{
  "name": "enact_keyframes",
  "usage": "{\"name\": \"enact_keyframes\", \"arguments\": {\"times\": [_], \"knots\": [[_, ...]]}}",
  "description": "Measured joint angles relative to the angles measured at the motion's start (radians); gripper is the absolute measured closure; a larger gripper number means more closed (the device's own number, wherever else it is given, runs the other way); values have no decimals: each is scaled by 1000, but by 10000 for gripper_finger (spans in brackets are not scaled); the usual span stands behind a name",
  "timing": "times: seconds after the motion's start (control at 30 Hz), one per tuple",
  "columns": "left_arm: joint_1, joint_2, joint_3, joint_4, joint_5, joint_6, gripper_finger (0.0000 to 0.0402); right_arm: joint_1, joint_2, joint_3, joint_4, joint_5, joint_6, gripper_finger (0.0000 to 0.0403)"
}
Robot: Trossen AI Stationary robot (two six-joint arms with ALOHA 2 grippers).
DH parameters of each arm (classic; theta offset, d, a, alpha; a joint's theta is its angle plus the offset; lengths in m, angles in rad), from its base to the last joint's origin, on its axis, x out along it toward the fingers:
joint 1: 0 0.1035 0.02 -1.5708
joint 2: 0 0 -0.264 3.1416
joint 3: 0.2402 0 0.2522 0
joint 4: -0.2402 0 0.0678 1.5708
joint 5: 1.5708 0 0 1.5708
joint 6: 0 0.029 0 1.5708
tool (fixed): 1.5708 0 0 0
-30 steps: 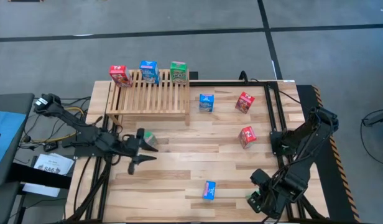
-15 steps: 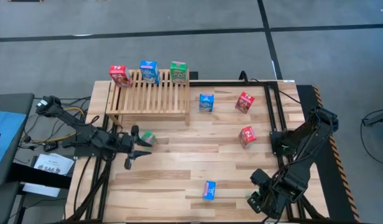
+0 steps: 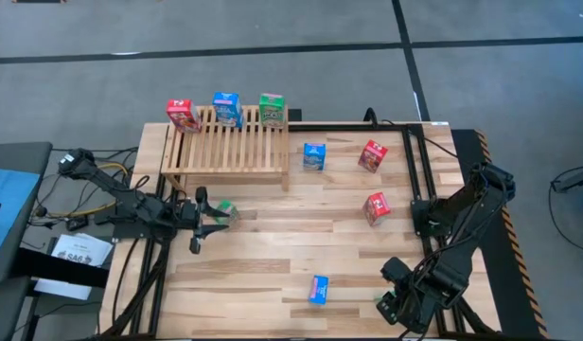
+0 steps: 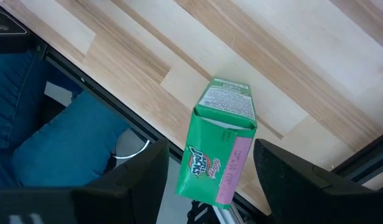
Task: Stack cereal on shelf
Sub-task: Put the bottom green cereal box on the shelf aligned with the green cereal box
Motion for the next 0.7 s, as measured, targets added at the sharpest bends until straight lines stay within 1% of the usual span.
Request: {"name": "enact_keyframes", "arguments": {"times": [0.23,0.4,0.7], "knots": [[0,0,0,0,-99,6,264,0,0,0,0,0,6,142],[0,0,0,-16,-98,-17,264,0,0,0,17,0,8,142],[0,0,0,-78,-98,-101,264,1,0,0,23,-3,8,142]]}}
